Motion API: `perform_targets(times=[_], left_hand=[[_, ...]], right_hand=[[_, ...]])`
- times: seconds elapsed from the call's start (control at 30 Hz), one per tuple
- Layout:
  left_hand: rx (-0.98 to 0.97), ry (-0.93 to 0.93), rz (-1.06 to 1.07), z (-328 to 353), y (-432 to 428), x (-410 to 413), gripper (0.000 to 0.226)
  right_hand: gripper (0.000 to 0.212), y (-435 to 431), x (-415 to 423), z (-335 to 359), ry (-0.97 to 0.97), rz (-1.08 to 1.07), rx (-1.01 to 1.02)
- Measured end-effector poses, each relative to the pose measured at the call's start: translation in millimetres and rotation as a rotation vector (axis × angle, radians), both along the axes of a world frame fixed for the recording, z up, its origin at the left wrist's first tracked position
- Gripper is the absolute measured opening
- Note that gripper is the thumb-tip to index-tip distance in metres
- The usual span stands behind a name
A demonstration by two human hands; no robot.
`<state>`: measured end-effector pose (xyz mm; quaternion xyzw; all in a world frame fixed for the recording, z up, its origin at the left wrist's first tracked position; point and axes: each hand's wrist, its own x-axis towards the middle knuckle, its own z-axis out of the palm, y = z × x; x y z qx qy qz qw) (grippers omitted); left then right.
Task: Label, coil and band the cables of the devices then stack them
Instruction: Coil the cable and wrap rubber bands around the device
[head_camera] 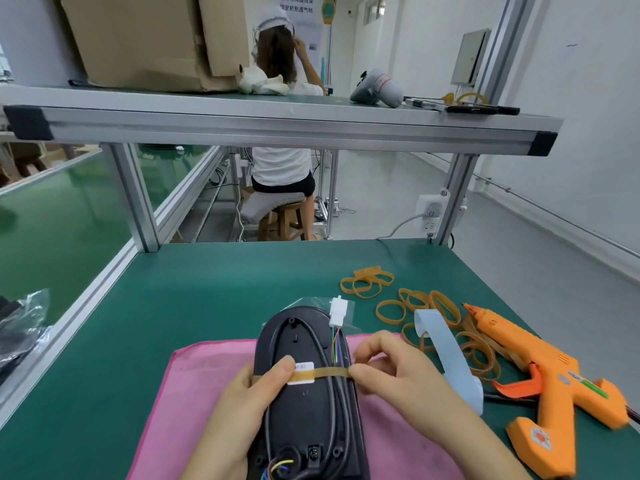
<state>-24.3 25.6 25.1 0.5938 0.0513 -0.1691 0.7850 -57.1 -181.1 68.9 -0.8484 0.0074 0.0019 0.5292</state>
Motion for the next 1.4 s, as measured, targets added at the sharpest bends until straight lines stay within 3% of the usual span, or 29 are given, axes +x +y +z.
perform_targets(times=[0.1, 0.2, 0.27, 0.47, 0.6, 0.73, 0.8, 0.87, 0.93, 0.97, 1.07, 1.2, 1.4], left_hand=[[0.112, -0.110, 0.041, 10, -5, 0, 0.020], [0.175, -0.206, -0.032, 13, -4, 2, 0.042], [0.087, -0.136, -0.077, 18, 1, 3, 0.057], [0.004, -0.159, -0.213, 20, 21, -12, 0.037], [0.031, -0.196, -0.194, 21, 21, -16, 0.026], [0.117, -0.213, -0.165, 30, 23, -20, 0.033], [0.145, -0.152, -0.117, 32, 26, -16, 0.045], [-0.006, 0.037, -0.080, 29, 28, -6, 0.060], [-0.199, 0.154, -0.051, 27, 25, 0, 0.063], [-0.233, 0.090, -0.055, 22, 24, -3, 0.057], [-0.277, 0.002, -0.027, 10, 15, -13, 0.028], [-0.122, -0.065, 0.167, 10, 16, -20, 0.058], [0.001, -0.230, -0.012, 26, 56, 16, 0.048]], right_hand=[[0.055, 12, 0, -13, 0.277, -0.009, 0.404], [0.052, 26, -2, -18, 0.295, 0.023, 0.597], [0.048, 28, -2, -20, 0.277, -0.003, 0.793], [0.053, 37, -5, -21, 0.351, 0.015, 1.187], [0.048, 43, -11, -14, 0.392, 0.023, 1.284], [0.049, 46, -10, -14, 0.456, 0.017, 1.313], [0.061, 52, -12, -11, 0.494, 0.031, 1.304], [0.075, 59, -16, -9, 0.505, 0.016, 1.401], [0.050, 66, -17, -9, 0.479, -0.038, 1.529], [0.038, 69, -16, -12, 0.467, -0.127, 1.577], [0.047, 82, -9, -22, 0.475, -0.370, 1.643], [0.054, 106, -19, -23, 0.490, -0.472, 1.539], [0.050, 88, -26, -33, 0.467, -0.493, 1.513]])
